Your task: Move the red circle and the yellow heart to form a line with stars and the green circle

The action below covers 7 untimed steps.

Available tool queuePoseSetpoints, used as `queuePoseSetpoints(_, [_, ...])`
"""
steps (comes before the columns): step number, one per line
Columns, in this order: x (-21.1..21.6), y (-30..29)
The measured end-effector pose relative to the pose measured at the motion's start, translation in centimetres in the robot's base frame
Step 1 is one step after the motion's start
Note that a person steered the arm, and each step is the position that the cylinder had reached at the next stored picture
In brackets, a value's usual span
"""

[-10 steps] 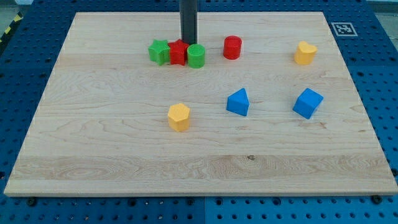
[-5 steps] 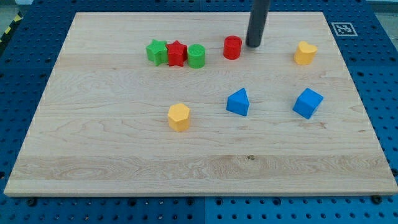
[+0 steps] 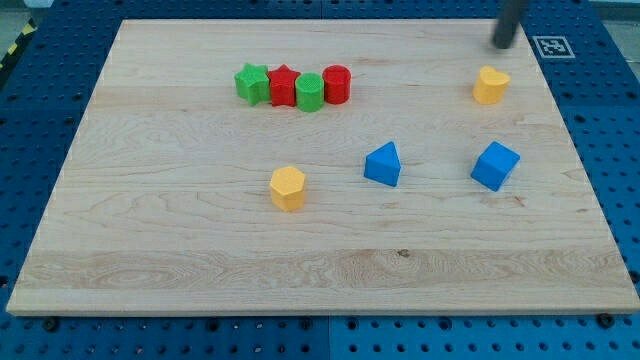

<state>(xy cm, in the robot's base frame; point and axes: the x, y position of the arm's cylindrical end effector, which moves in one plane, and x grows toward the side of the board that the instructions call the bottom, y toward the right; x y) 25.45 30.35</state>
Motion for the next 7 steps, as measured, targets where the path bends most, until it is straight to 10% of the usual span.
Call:
queuePoseSetpoints(1, [5.3,3.2])
queuePoseSetpoints(3, [10.5,-9.2])
queuePoseSetpoints(7, [6.3,-9.2])
